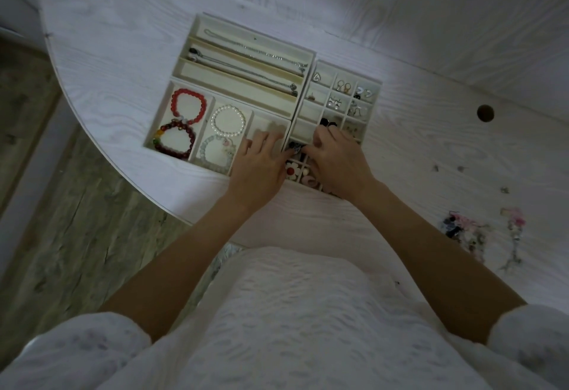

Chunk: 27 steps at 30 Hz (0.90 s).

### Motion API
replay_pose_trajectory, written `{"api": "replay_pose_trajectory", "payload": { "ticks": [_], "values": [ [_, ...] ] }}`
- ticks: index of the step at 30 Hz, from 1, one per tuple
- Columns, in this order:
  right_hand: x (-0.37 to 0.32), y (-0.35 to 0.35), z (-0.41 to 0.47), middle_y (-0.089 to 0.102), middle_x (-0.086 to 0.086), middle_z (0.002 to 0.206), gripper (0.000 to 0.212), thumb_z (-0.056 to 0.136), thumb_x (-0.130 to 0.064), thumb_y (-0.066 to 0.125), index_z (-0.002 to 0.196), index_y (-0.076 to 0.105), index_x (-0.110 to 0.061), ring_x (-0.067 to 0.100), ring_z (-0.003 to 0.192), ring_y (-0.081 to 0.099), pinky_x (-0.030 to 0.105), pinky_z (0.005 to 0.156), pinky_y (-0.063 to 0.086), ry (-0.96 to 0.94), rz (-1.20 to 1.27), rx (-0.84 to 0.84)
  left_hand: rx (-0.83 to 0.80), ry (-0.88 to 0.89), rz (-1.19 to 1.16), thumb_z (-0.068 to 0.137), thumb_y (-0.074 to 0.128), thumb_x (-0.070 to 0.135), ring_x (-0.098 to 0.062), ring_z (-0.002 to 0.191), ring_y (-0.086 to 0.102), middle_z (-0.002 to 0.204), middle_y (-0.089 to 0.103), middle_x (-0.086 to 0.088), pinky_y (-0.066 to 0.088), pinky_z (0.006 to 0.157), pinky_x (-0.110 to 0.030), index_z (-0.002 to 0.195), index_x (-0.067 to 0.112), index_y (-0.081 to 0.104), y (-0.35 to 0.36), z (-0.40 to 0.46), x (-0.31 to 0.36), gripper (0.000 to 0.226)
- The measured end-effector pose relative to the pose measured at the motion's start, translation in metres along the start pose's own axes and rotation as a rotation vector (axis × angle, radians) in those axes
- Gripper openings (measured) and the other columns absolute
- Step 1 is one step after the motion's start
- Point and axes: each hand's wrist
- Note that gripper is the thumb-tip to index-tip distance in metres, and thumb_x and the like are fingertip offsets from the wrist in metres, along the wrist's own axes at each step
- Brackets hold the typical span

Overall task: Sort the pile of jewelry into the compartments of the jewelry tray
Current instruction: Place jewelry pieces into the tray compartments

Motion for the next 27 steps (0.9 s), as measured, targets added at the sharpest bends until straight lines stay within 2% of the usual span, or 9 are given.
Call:
{"api": "replay_pose_trajectory", "payload": {
  "ticks": [4, 8, 10, 12, 15, 19, 23, 25, 27],
  "values": [
    [-0.005, 0.005, 0.000, 0.049, 0.009, 0.075, 0.004, 0.075, -0.003, 0.061, 0.074, 0.064, -0.005, 0.025, 0.070, 0.046, 0.027, 0.064, 0.025, 0.058, 0.048, 0.036, 0.021, -0.064, -0.118, 0.084, 0.040, 0.026, -0.029, 0.106, 0.052, 0.120, 0.059, -0.010, 0.040, 0.080, -0.038, 0.108, 0.019, 0.069, 0.000, -0.001, 0.004, 0.038],
    [-0.005, -0.001, -0.009, 0.058, 0.012, 0.088, 0.019, 0.084, -0.010, 0.051, 0.092, 0.067, -0.005, 0.028, 0.079, 0.053, 0.034, 0.066, 0.043, 0.168, 0.240, 0.081, 0.116, -0.102, -0.242, 0.084, 0.046, 0.024, -0.029, 0.104, 0.052, 0.117, 0.060, -0.010, 0.043, 0.082, -0.038, 0.106, 0.015, 0.067, 0.000, -0.004, 0.004, 0.031],
    [-0.004, -0.013, -0.020, 0.060, 0.009, 0.095, 0.029, 0.087, -0.017, 0.041, 0.098, 0.067, -0.009, 0.027, 0.085, 0.055, 0.033, 0.071, 0.041, 0.231, 0.319, 0.096, 0.177, -0.094, -0.263, 0.085, 0.052, 0.023, -0.026, 0.100, 0.053, 0.112, 0.061, -0.007, 0.044, 0.081, -0.036, 0.104, 0.014, 0.066, -0.005, -0.007, 0.008, 0.026],
    [-0.001, -0.025, -0.041, 0.062, 0.005, 0.095, 0.030, 0.089, -0.017, 0.041, 0.100, 0.068, -0.013, 0.026, 0.086, 0.056, 0.030, 0.072, 0.034, 0.282, 0.332, 0.108, 0.196, -0.076, -0.267, 0.085, 0.054, 0.025, -0.023, 0.095, 0.055, 0.103, 0.064, -0.003, 0.043, 0.077, -0.035, 0.103, 0.015, 0.067, -0.009, -0.008, 0.017, 0.024],
    [0.005, -0.038, -0.085, 0.065, 0.004, 0.090, 0.028, 0.088, -0.016, 0.044, 0.098, 0.070, -0.014, 0.024, 0.084, 0.057, 0.031, 0.075, 0.033, 0.398, 0.314, 0.169, 0.126, -0.014, -0.229, 0.084, 0.053, 0.036, -0.026, 0.090, 0.058, 0.095, 0.067, -0.002, 0.042, 0.074, -0.034, 0.104, 0.015, 0.068, -0.007, -0.005, 0.037, 0.032],
    [0.024, -0.033, -0.162, 0.067, 0.008, 0.090, 0.022, 0.085, -0.008, 0.052, 0.097, 0.070, -0.011, 0.030, 0.085, 0.060, 0.040, 0.078, 0.045, 0.687, 0.303, 0.221, -0.023, 0.069, -0.148, 0.079, 0.062, 0.041, -0.031, 0.090, 0.060, 0.093, 0.067, -0.007, 0.047, 0.077, -0.037, 0.097, 0.011, 0.068, 0.003, 0.008, 0.071, 0.036],
    [0.041, -0.021, -0.222, 0.055, 0.019, 0.118, 0.032, 0.087, -0.010, 0.059, 0.118, 0.060, -0.009, 0.039, 0.107, 0.051, 0.049, 0.086, 0.048, 1.078, 0.213, 0.057, -0.067, 0.069, -0.193, 0.076, 0.073, 0.032, -0.032, 0.088, 0.061, 0.092, 0.067, -0.011, 0.048, 0.077, -0.040, 0.102, 0.008, 0.068, 0.005, 0.017, 0.089, 0.036],
    [0.043, -0.014, -0.235, 0.042, 0.019, 0.133, 0.041, 0.092, -0.022, 0.055, 0.132, 0.048, -0.014, 0.037, 0.115, 0.046, 0.046, 0.086, 0.047, 1.239, 0.326, -0.032, -0.066, 0.067, -0.210, 0.076, 0.076, 0.029, -0.034, 0.091, 0.060, 0.095, 0.067, -0.011, 0.047, 0.080, -0.041, 0.108, 0.008, 0.068, 0.006, 0.019, 0.092, 0.039],
    [0.046, -0.006, -0.236, 0.042, 0.019, 0.129, 0.043, 0.094, -0.023, 0.052, 0.135, 0.044, -0.014, 0.035, 0.104, 0.051, 0.038, 0.078, 0.044, 1.265, 0.440, -0.021, -0.082, 0.061, -0.227, 0.078, 0.075, 0.028, -0.035, 0.096, 0.057, 0.099, 0.067, -0.011, 0.046, 0.086, -0.044, 0.113, 0.007, 0.066, 0.008, 0.021, 0.095, 0.042]
  ]
}}
Point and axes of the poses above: each hand's wrist, its own z-axis towards the middle knuckle, its own y-axis out of the palm, x = y × z
